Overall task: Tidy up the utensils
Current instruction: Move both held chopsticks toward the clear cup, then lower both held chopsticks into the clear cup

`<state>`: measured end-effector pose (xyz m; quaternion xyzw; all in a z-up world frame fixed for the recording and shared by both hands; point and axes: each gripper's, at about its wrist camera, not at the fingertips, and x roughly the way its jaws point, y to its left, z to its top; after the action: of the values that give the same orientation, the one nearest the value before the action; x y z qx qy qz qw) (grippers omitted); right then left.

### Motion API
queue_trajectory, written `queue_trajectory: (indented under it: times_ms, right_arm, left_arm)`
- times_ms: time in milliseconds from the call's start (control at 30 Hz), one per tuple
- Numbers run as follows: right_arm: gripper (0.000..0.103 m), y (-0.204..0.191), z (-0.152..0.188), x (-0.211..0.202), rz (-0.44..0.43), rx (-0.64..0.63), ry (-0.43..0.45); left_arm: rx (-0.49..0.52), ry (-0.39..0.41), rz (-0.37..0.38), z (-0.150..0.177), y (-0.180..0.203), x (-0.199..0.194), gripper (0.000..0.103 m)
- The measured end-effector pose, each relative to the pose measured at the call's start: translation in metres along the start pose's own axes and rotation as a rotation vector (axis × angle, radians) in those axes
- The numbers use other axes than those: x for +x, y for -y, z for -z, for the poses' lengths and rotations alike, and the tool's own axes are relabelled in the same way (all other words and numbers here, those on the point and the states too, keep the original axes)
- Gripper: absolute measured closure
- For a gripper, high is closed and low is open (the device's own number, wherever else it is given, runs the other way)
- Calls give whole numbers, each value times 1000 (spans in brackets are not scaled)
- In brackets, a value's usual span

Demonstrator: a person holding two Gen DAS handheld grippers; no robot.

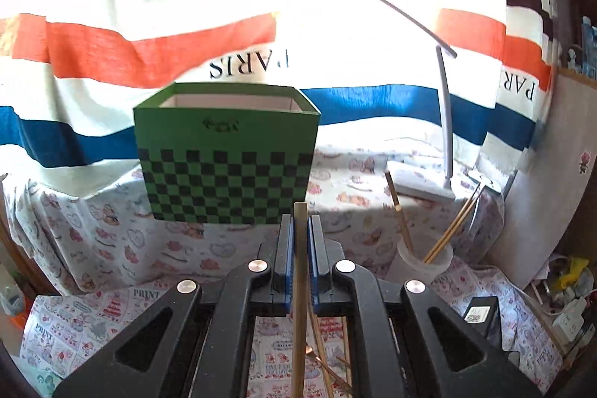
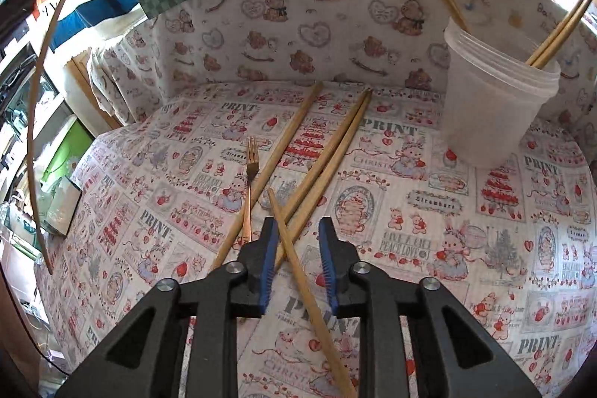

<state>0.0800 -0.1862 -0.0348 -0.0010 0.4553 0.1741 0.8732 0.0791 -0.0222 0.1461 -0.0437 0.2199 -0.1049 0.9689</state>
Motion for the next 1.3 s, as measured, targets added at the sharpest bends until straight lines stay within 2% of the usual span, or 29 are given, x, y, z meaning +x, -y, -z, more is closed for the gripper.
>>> queue_trajectory:
  times_ms: [67, 167, 233, 300, 333, 367, 500, 633, 800, 967, 1100, 1167, 1300]
  right_arm:
    - [75, -4, -5, 9, 15, -20, -43]
    - [75, -11, -15, 27, 49, -56, -127]
    - [75, -16, -19, 30, 69, -78, -133]
    - [82, -21, -22, 33, 82, -99, -147]
    - [92, -22, -23, 34, 83, -98, -152]
    - [94, -22, -24, 35, 88, -92, -153]
    - [97, -21, -24, 26, 103, -94, -97]
    - [97, -12, -32, -23, 54, -48, 44]
    - [97, -18, -45, -106, 120, -65, 310]
    - [97, -19, -54, -173, 178, -55, 585]
    - [97, -10, -64, -209, 207, -25, 738]
    - [97, -3, -67, -224, 226, -15, 802]
    - [97, 16, -75, -238, 230, 22, 888]
  left_arm:
    - [3, 16, -23, 4, -2, -3, 97]
    - [9, -40, -20, 12, -2, 5, 97]
    - [0, -58, -40, 20, -4, 11, 97]
    - [-14, -65, -51, 24, -7, 14, 97]
    - [-25, -62, -48, 27, -9, 15, 97]
    - [-32, -60, -42, 28, -11, 14, 97]
    - [-51, -38, -27, 27, -14, 3, 97]
    - [-33, 36, -24, 18, -9, -22, 97]
    - [-33, 104, 29, 2, 3, -44, 97]
    - [23, 161, 75, -16, 38, -45, 97]
    - [10, 197, 178, -31, 65, -36, 97]
    - [-13, 217, 196, -39, 76, -26, 97]
    - [-74, 241, 280, -54, 95, -3, 97]
